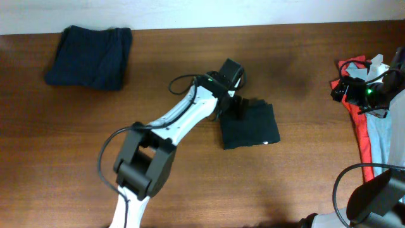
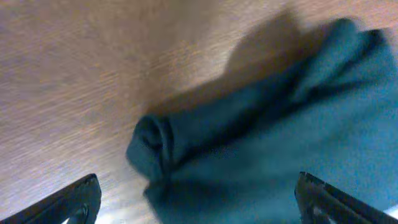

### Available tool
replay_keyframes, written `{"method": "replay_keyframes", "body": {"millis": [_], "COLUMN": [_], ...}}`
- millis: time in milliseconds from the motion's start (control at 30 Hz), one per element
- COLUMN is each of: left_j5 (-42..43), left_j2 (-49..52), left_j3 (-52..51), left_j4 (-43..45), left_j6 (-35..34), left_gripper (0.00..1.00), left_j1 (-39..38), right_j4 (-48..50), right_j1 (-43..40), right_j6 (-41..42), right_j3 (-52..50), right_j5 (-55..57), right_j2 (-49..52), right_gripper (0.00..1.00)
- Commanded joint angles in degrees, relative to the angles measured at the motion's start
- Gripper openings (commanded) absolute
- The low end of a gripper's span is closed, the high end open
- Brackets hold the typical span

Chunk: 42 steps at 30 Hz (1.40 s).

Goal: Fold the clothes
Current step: 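Grasp the folded black bundle with the left gripper and lift it, then carry the bundle with the left gripper onto the navy garment top-left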

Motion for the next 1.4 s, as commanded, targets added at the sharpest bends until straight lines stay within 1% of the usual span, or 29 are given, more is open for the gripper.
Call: {"method": "replay_keyframes", "body": {"millis": [0,200,233,267,300,333,367,400,433,533,600,667,700,800,933,1067,1367], "left_j5": [-1.46,-1.44,-1.40,-1.40,-1.38,-1.42,-1.42,-1.44,-1.46,-1.60,-4.72,-10.97,-15.78,-22.58,-22.62,-22.36,-21.99], "left_j2": [4.68,8.83,8.85,8.85,8.83,8.83,8.83,8.83,8.81,8.72,8.35,8.00,7.89,7.82,7.82,7.82,7.82], "left_j3": [0.55,0.55,0.55,0.55,0.55,0.55,0.55,0.57,0.57,1.62,4.20,7.54,10.32,15.76,20.96,25.44,28.65], "left_j4": [0.63,-1.09,-1.27,-1.40,-1.40,-1.40,-1.42,-1.81,-2.03,-3.41,-5.86,-8.50,-9.97,-11.98,-13.46,-13.46,-11.91], "left_j6": [-1.25,-1.22,-1.22,-1.22,-1.22,-1.22,-1.20,-1.20,-1.20,-1.16,-0.79,-0.22,0.87,2.29,3.15,3.13,3.15], "left_gripper": [0.99,0.99,0.93,0.65,0.40,0.29,0.22,0.06,0.02,0.01,0.01,0.01,0.01,0.01,0.01,0.01,0.00], "left_j1": [-0.02,-0.13,-0.20,-0.35,-0.48,-0.68,-0.81,-1.18,-1.25,-1.03,-0.79,-0.81,-0.81,-0.61,1.01,5.40,15.52], "right_j4": [-0.17,-0.17,-0.17,-0.17,-0.20,-0.17,-0.17,-0.17,-0.17,-0.17,-0.17,-0.17,-0.17,-0.17,-0.17,-0.20,-0.17], "right_j1": [-0.11,-0.11,-0.11,-0.11,-0.11,-0.11,-0.11,-0.11,-0.11,-0.11,-0.11,-0.11,-0.11,-0.11,-0.11,-0.11,-0.11], "right_j6": [-0.09,-0.09,-0.09,-0.09,-0.09,-0.09,-0.09,-0.09,-0.09,-0.09,-0.09,-0.09,-0.09,-0.09,-0.09,-0.09,-0.09], "right_j3": [0.24,0.24,0.24,0.24,0.24,0.24,0.24,0.24,0.24,0.24,0.24,0.24,0.24,0.24,0.24,0.24,0.24], "right_j5": [0.92,0.92,0.92,0.92,0.92,0.92,0.92,0.92,0.92,0.92,0.92,0.92,0.92,0.92,0.92,0.92,0.92], "right_j2": [-0.48,-0.48,-0.48,-0.48,-0.48,-0.48,-0.48,-0.48,-0.48,-0.48,-0.48,-0.48,-0.48,-0.48,-0.48,-0.48,-0.48], "right_gripper": [0.99,0.99,0.99,0.99,0.99,0.99,0.99,0.99,0.99,0.99,0.99,0.99,0.99,0.99,0.99,0.99,0.99]}}
